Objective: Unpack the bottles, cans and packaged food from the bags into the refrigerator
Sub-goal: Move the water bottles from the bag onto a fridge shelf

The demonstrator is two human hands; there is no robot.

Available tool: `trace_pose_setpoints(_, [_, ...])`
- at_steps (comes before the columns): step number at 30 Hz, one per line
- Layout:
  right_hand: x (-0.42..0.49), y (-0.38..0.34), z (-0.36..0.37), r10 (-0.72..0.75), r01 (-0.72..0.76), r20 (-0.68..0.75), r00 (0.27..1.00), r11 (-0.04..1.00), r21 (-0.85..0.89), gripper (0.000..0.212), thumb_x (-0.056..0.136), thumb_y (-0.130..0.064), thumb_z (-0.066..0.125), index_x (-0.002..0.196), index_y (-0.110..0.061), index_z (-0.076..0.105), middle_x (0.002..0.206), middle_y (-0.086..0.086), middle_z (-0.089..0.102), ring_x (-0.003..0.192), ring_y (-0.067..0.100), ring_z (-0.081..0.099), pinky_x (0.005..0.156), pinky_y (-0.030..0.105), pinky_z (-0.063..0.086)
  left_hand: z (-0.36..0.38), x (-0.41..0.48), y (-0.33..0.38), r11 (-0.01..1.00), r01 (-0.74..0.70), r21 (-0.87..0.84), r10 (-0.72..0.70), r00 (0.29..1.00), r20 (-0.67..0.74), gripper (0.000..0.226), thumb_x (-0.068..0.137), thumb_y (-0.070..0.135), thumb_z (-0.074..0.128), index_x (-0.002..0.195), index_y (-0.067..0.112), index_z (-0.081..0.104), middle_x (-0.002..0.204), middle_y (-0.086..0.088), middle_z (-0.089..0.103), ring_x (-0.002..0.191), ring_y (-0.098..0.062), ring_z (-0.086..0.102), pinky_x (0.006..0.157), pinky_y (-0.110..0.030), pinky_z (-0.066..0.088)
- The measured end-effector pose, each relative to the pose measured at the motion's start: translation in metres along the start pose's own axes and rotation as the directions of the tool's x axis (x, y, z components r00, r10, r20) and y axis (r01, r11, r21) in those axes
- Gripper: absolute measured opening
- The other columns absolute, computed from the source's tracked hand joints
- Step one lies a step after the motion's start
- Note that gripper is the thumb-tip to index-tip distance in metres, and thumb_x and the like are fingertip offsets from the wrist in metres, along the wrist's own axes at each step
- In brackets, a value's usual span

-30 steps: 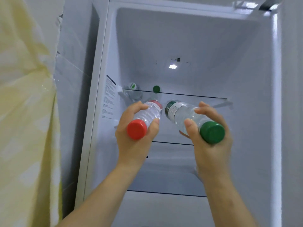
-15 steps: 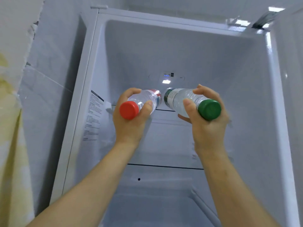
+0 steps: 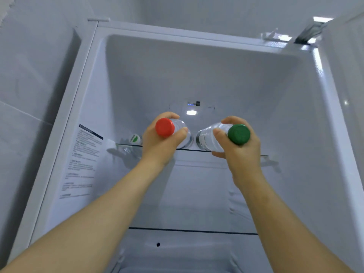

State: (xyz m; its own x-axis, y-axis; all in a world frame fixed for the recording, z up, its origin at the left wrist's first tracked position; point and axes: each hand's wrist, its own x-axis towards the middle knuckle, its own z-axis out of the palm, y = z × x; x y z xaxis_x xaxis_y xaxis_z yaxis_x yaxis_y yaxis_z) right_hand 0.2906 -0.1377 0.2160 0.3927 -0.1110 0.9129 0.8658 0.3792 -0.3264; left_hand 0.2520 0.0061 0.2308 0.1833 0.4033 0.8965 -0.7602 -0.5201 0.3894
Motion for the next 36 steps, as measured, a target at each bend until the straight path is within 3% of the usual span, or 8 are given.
trace_pose_setpoints(6, [0.031,0.0,0.004,0.102,-0.099,0.091,0.991,0.994,-0.041,0.016,0.082,-0.013,0.068,0.081,-0.026,0.059,0.075,-0.01,0.052,0.076,0.013,0.053,0.067,0.049,0.058,0.01,0.025,-0.01,0.99,0.065,0.128,-0.07,0.997,0.032,0.021,0.057,0.036,0.068,0.077,0.036,0.064,0.072,0.016,0.06,0.078,-0.014,0.059,0.077,-0.047,0.056])
trace_pose_setpoints(11, [0.042,0.027,0.008,0.095,-0.056,0.118,0.988,0.953,-0.297,0.013,0.079,-0.029,0.069,0.079,-0.037,0.058,0.073,-0.018,0.057,0.08,0.012,0.055,0.086,0.039,0.051,0.017,0.032,-0.022,0.893,-0.063,0.445,0.026,0.996,0.089,0.012,0.074,0.034,0.07,0.082,0.03,0.063,0.083,0.008,0.066,0.084,-0.018,0.056,0.065,-0.021,0.043])
trace_pose_setpoints(14, [0.049,0.039,0.007,0.111,-0.073,0.062,0.992,0.894,-0.441,0.016,0.081,-0.039,0.064,0.073,-0.042,0.05,0.073,-0.021,0.055,0.079,0.011,0.052,0.096,0.045,0.042,0.02,0.034,-0.03,0.826,-0.084,0.557,0.056,0.996,0.067,0.021,0.076,0.038,0.067,0.093,0.027,0.063,0.088,0.005,0.067,0.086,-0.02,0.054,0.067,-0.028,0.042])
trace_pose_setpoints(22, [0.061,0.072,0.01,0.167,-0.088,0.125,0.978,0.872,-0.481,0.015,0.078,-0.038,0.066,0.084,-0.04,0.052,0.083,-0.018,0.058,0.09,0.017,0.058,0.091,0.042,0.048,0.02,0.054,-0.048,0.674,-0.112,0.73,-0.077,0.973,0.22,0.032,0.076,0.048,0.062,0.105,0.039,0.052,0.091,0.011,0.061,0.088,-0.019,0.054,0.068,-0.026,0.036])
trace_pose_setpoints(27, [0.07,0.074,0.008,0.224,-0.063,0.206,0.953,0.807,-0.587,0.03,0.076,-0.037,0.068,0.1,-0.036,0.051,0.089,-0.014,0.056,0.092,0.018,0.057,0.086,0.04,0.05,0.013,0.067,-0.051,0.587,-0.206,0.783,-0.131,0.93,0.343,0.042,0.073,0.055,0.064,0.108,0.04,0.048,0.099,0.012,0.059,0.101,-0.017,0.048,0.099,-0.042,0.029])
trace_pose_setpoints(30, [0.075,0.071,0.006,0.3,-0.081,0.261,0.918,0.784,-0.615,0.036,0.075,-0.034,0.07,0.104,-0.03,0.05,0.093,-0.01,0.055,0.09,0.014,0.056,0.082,0.034,0.05,-0.002,0.075,-0.049,0.62,-0.19,0.761,-0.261,0.865,0.428,0.061,0.062,0.068,0.066,0.112,0.042,0.044,0.104,0.016,0.056,0.104,-0.016,0.049,0.103,-0.042,0.031])
trace_pose_setpoints(33, [0.08,0.069,0.005,0.355,-0.105,0.278,0.893,0.763,-0.638,0.035,0.076,-0.035,0.067,0.104,-0.021,0.05,0.091,-0.005,0.055,0.081,0.012,0.053,0.071,0.029,0.044,-0.016,0.08,-0.05,0.701,-0.111,0.705,-0.337,0.819,0.465,0.085,0.039,0.082,0.052,0.114,0.045,0.041,0.108,0.017,0.052,0.107,-0.017,0.051,0.099,-0.038,0.039])
trace_pose_setpoints(36, [0.083,0.071,0.008,0.357,-0.07,0.297,0.886,0.734,-0.676,0.033,0.08,-0.034,0.061,0.104,-0.016,0.049,0.088,-0.001,0.053,0.074,0.014,0.049,0.064,0.028,0.04,-0.019,0.08,-0.054,0.724,-0.08,0.685,-0.355,0.808,0.47,0.084,0.04,0.085,0.041,0.115,0.047,0.041,0.115,0.012,0.052,0.108,-0.019,0.051,0.1,-0.04,0.04])
